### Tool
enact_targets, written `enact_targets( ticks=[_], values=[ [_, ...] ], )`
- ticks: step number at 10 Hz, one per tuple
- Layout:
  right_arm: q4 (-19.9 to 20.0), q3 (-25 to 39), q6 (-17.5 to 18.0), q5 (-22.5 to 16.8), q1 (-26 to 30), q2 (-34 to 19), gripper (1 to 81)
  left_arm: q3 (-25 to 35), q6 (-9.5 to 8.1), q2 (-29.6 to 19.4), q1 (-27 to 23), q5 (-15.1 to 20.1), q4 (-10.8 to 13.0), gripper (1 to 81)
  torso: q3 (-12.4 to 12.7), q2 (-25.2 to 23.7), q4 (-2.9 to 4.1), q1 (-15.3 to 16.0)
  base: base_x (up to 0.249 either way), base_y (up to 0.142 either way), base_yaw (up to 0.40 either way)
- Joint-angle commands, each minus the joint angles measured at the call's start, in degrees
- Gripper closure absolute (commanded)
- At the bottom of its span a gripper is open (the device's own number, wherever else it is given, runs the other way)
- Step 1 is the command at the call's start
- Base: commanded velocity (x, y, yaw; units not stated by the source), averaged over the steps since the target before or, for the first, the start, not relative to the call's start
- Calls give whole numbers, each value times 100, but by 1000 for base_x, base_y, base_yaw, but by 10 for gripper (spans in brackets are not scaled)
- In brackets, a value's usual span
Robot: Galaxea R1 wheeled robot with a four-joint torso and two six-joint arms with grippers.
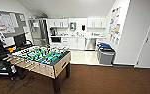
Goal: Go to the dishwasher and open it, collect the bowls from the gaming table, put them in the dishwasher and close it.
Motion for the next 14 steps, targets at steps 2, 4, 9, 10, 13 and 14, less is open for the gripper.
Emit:
enact_targets(
  ticks=[2,4,9,10,13,14],
  values=[
    [-43,56,-19,-307,279,-88,10,53,16,-50,-339,292,18,10,0,2,0,5,117,0,0],
    [-52,57,-19,-307,270,-79,10,53,8,-50,-330,292,18,10,0,2,0,8,136,0,0],
    [-52,39,-19,-289,235,-70,10,45,8,-50,-304,292,9,10,0,2,0,13,142,0,0],
    [-52,39,-19,-281,235,-70,10,45,8,-50,-304,292,9,10,0,2,0,15,142,0,0],
    [-52,39,-19,-281,244,-96,10,53,9,-50,-304,301,18,10,0,2,0,15,142,0,0],
    [-52,39,-19,-281,244,-105,10,62,8,-50,-304,301,18,10,0,2,0,15,142,0,0]
  ],
)
